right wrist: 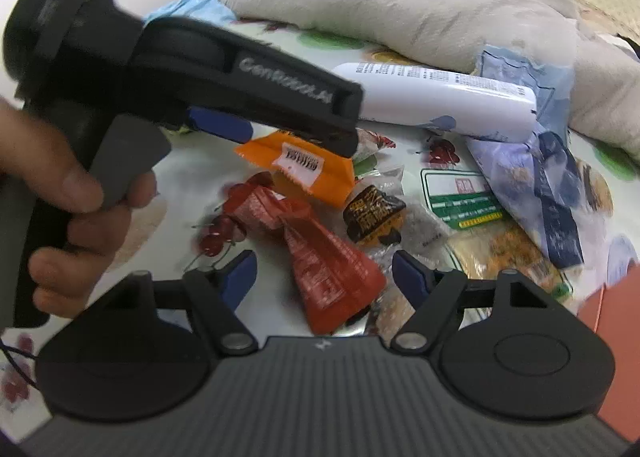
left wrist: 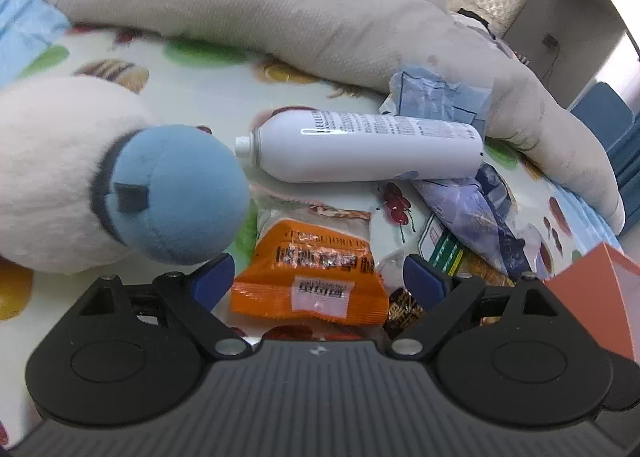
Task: Organize snacks
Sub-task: 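Grasp a red strip snack with the right tool while the left tool grasps an orange snack bag, then carry the red strip with the right tool while the left tool carries the orange bag over the box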
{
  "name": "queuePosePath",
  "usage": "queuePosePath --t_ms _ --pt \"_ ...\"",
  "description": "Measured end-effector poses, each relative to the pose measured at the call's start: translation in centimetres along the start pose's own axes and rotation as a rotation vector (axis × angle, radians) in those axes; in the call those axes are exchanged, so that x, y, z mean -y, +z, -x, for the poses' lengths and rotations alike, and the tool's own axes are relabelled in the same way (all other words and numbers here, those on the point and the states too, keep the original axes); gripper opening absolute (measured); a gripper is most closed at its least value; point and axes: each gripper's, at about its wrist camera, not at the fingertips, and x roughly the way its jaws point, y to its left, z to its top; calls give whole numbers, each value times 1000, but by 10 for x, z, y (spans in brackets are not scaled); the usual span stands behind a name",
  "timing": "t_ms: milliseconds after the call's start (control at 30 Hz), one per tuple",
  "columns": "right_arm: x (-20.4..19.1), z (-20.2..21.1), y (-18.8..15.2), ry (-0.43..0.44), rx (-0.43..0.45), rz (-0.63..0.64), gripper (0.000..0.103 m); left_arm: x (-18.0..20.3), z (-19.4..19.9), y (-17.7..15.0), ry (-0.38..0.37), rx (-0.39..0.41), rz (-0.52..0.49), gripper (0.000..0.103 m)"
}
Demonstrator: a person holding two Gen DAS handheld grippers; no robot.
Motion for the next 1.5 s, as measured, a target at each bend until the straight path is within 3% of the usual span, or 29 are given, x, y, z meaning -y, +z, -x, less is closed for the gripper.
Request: queuePosePath --t_ms 333,367,400,433,600,767,1033,1500 --pt "-12 -19 7 -28 -18 146 72 -4 -31 2 12 -45 -13 94" --pt "-13 -20 7 -28 -20 153 69 -3 -33 2 13 -43 -16 94" --pt "-13 -21 7 -25 -23 158 58 -3 -33 1 13 -38 -21 92" --pt "-13 -22 7 -38 -31 168 54 -1 -35 1 7 -37 -31 92" --pt "-15 -20 8 -43 -37 171 42 2 -35 3 4 -37 -36 88" --pt "-12 -14 7 -38 -31 128 36 3 -24 -2 -1 -16 -39 86" --pt "-21 14 -13 -103 -15 91 35 9 16 -23 -19 41 -23 86" --pt "-71 84 -94 -192 -18 55 35 10 113 -118 -51 100 -13 81"
